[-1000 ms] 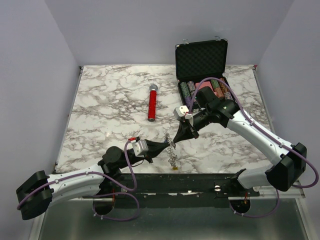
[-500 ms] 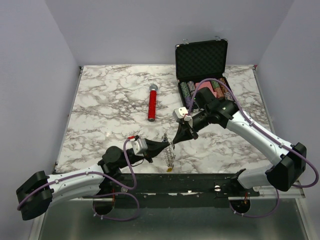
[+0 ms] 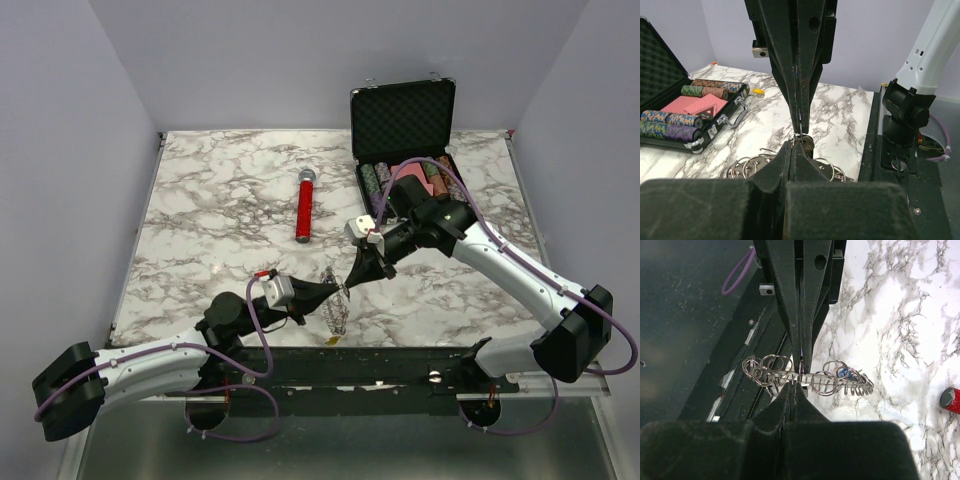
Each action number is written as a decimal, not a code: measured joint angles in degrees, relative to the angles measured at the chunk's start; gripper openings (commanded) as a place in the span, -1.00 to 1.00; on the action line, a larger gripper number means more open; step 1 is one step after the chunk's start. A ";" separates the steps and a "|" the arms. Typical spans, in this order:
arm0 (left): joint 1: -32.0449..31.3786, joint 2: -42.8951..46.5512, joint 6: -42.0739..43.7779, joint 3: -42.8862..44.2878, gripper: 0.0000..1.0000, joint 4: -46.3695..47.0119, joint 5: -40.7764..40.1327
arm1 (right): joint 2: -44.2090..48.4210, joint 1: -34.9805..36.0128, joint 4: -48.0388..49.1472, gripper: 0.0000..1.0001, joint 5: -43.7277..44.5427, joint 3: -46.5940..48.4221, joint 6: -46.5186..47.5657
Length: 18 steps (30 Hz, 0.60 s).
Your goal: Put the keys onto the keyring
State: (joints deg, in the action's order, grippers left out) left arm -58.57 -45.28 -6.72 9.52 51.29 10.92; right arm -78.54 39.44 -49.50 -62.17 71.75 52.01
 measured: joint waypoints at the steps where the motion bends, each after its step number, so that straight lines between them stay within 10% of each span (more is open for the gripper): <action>1: 0.02 0.00 -0.02 0.00 -1.00 0.00 0.00 | 0.00 0.00 0.00 -0.99 0.00 0.00 0.00; 18: 0.37 3.17 -0.20 0.00 -1.00 -1.40 0.00 | 0.02 -0.42 0.13 -0.99 0.02 0.00 -2.49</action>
State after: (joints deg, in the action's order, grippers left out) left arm -58.19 -42.11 -6.92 9.52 49.89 10.92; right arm -78.52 39.03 -49.36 -62.15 71.75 49.52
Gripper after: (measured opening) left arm 0.009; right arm 0.006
